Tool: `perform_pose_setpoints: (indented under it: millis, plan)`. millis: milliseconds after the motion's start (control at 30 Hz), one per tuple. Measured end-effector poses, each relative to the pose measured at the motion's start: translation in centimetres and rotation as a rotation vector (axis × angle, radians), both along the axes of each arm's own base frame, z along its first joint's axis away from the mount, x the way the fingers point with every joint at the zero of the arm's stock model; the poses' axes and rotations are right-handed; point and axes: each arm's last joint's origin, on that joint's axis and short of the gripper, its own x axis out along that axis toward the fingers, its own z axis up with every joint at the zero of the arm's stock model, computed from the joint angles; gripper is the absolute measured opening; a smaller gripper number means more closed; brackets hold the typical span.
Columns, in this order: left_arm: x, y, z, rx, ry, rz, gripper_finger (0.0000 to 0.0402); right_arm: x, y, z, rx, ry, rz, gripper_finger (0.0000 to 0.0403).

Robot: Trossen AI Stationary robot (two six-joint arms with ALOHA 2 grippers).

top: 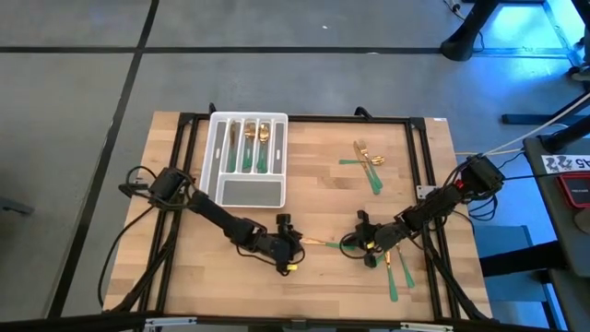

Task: Sort silverware
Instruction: Put the green knife into the white cutlery tray

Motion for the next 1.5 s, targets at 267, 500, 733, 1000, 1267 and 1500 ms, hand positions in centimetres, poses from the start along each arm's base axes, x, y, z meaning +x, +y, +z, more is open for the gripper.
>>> perform_pose_setpoints:
  millis: [267,500,733,1000,1267,1500]
  plan:
    - [0.1,1.2,-0.5,-0.156,0.088,0.005,0.0130,0.1,0.0,0.1,-0.019,-0.028,0.023,0.0000]
    - [0.1,1.2,-0.6,-0.160,0.099,-0.010,0.0012,0.6,0.2,0.6,-0.151,-0.095,0.067,0.0037]
    - [0.0,1.0,-0.7,-0.169,0.100,-0.005,0.0007,3.0,1.6,2.0,-0.268,-0.121,0.121,0.0133]
    - [0.0,1.0,-0.7,-0.226,0.079,0.050,0.0002,6.7,3.8,2.1,-0.249,-0.010,0.011,0.0197]
    - [-0.1,0.1,-0.5,-0.373,-0.026,0.247,0.0001,6.9,4.0,0.1,-0.194,0.028,-0.099,0.0156]
    - [0.2,-1.2,0.3,-0.367,-0.228,0.309,0.0002,5.1,2.7,-1.0,-0.091,-0.023,-0.174,0.0080]
